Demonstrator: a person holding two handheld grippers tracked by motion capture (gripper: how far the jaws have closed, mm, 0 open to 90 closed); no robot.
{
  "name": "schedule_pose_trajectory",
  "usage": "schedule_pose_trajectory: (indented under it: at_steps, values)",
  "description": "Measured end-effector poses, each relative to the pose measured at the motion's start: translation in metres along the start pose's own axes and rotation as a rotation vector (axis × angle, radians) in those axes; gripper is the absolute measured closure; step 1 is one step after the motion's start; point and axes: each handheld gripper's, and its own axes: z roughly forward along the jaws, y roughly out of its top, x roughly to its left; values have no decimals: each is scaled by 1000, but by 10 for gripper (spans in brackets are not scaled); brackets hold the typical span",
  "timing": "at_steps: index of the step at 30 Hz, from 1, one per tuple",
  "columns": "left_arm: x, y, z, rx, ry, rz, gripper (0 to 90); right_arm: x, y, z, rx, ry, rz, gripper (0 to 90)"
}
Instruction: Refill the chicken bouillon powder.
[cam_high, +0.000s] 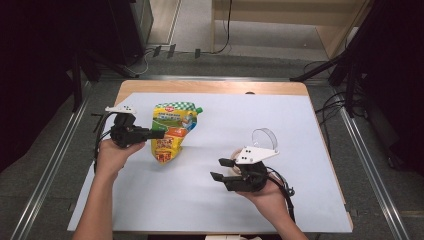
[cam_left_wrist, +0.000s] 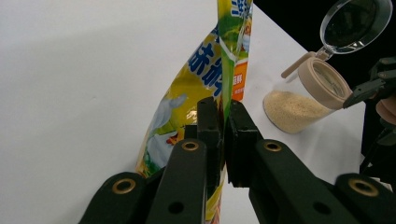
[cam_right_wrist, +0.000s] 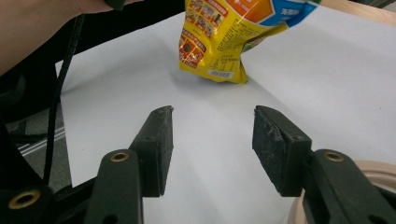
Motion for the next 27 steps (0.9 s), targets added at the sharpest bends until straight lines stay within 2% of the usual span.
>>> schedule_pose_trajectory:
  at_steps: [6,13,22,27]
  values:
    - [0,-6,-6,1,-13,15,844,-2,2,1,6,-2,-11,492]
    - [-3,-8,-8,-4,-34,11,765,-3,2,2,14,-1,-21,492]
    - [-9,-5,-18,-9,-9,26,674,-4,2,-1,29,-10,-31,493]
    - [-13,0,-26,20,15,8,609,-5,2,-2,40,-16,-27,493]
